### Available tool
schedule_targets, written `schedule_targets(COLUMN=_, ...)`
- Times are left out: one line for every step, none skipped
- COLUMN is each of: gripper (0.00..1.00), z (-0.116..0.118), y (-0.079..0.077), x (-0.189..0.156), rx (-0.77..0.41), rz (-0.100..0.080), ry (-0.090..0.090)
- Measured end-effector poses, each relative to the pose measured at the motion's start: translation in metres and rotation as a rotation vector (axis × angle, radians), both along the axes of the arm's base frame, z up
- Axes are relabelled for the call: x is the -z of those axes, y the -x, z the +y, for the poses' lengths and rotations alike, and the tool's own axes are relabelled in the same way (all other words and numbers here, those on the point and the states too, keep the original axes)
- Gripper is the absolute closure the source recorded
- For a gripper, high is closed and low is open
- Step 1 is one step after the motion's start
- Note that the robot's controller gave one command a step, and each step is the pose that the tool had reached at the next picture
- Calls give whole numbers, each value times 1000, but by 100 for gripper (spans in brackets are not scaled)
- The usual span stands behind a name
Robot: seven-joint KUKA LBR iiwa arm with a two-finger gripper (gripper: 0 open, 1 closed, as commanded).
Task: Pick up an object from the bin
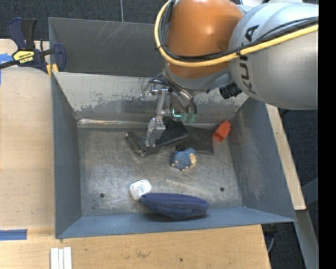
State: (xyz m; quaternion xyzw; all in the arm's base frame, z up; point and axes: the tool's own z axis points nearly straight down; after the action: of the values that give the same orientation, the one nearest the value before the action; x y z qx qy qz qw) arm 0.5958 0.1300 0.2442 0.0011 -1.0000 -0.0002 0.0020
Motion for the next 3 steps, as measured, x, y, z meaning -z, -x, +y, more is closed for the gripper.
schedule_targets(gripper=100, z=-1, y=-2, x=-4, rx=3, rz=-8, ry=-1)
schedule_targets(gripper=0, z=-1, y=-2, x=-4, rx=4, rz=-8, ry=-1)
schedule_targets(gripper=0, z=-41, y=7, x=161, rx=-109, rz=1, ry=1)
